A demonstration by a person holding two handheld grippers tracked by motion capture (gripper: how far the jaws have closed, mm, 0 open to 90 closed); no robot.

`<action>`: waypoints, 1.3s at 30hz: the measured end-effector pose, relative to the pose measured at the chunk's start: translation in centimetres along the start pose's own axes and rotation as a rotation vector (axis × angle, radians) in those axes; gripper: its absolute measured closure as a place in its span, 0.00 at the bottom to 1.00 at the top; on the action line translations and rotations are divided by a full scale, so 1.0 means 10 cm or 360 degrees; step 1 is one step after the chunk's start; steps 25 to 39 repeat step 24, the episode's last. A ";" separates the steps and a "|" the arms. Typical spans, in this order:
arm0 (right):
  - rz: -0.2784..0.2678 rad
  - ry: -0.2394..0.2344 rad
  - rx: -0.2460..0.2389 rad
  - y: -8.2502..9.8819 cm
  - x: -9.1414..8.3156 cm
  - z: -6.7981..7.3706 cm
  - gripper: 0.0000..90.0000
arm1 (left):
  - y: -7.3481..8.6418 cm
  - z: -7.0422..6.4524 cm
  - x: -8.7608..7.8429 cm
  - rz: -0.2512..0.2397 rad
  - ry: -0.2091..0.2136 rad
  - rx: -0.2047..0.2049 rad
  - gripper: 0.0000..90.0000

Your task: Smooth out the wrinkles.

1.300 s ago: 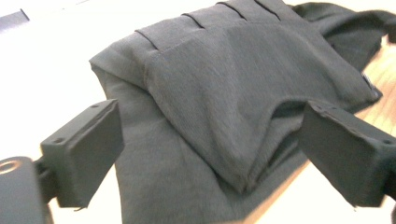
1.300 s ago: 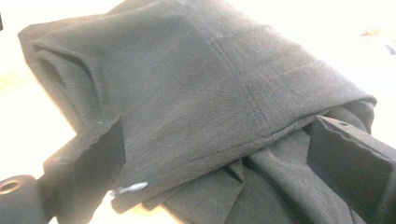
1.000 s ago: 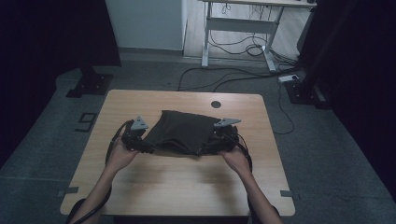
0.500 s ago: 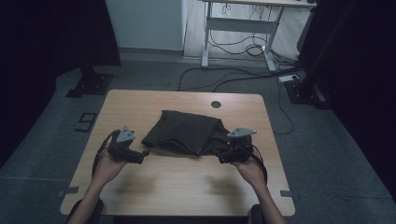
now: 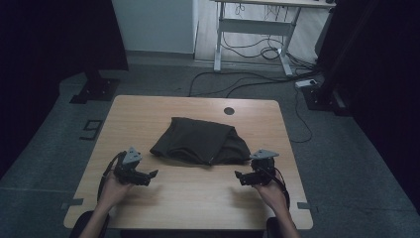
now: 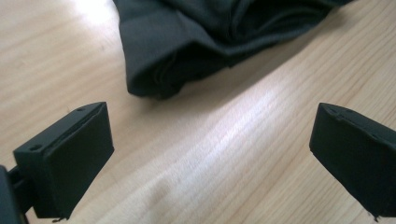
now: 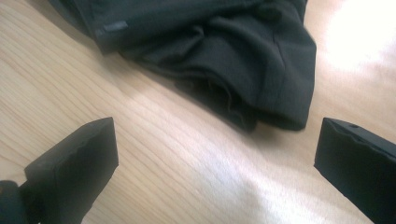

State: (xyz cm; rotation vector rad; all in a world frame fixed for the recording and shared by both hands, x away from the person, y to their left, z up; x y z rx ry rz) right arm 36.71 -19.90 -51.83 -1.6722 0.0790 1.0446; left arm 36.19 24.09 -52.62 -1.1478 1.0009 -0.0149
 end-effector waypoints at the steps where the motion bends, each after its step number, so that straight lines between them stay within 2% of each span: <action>1: 0.0009 0.0006 0.0008 0.03 0.01 -0.01 0.00 | 0.02 0.00 0.02 0.0015 0.0006 0.0003 0.00; 8: 0.0076 0.0009 0.0030 0.25 0.15 -0.03 0.00 | 0.20 -0.01 0.17 0.0122 0.0029 -0.0025 0.00; 13: 0.0109 -0.0006 0.0041 0.35 0.25 -0.03 0.00 | 0.26 -0.01 0.26 0.0198 0.0056 -0.0052 0.00; 15: 0.0145 0.0001 0.0018 0.39 0.29 -0.02 0.00 | 0.26 0.00 0.26 0.0201 0.0057 -0.0066 0.00; 21: 0.0057 0.0002 0.0021 0.40 0.33 -0.02 0.00 | 0.26 0.00 0.27 0.0202 0.0057 -0.0067 0.00; 39: 0.0057 0.0003 0.0021 0.40 0.33 -0.02 0.00 | 0.26 0.00 0.27 0.0203 0.0057 -0.0067 0.00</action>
Point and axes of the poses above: each handheld gripper's, and its own axes: x roughly forward along the jaws, y roughly out of its underside, z roughly to its left, the point moved 2 cm from there along x, roughly forward along the jaws, and after that the axes turned 1 degree about -z, right-handed, at the moved point
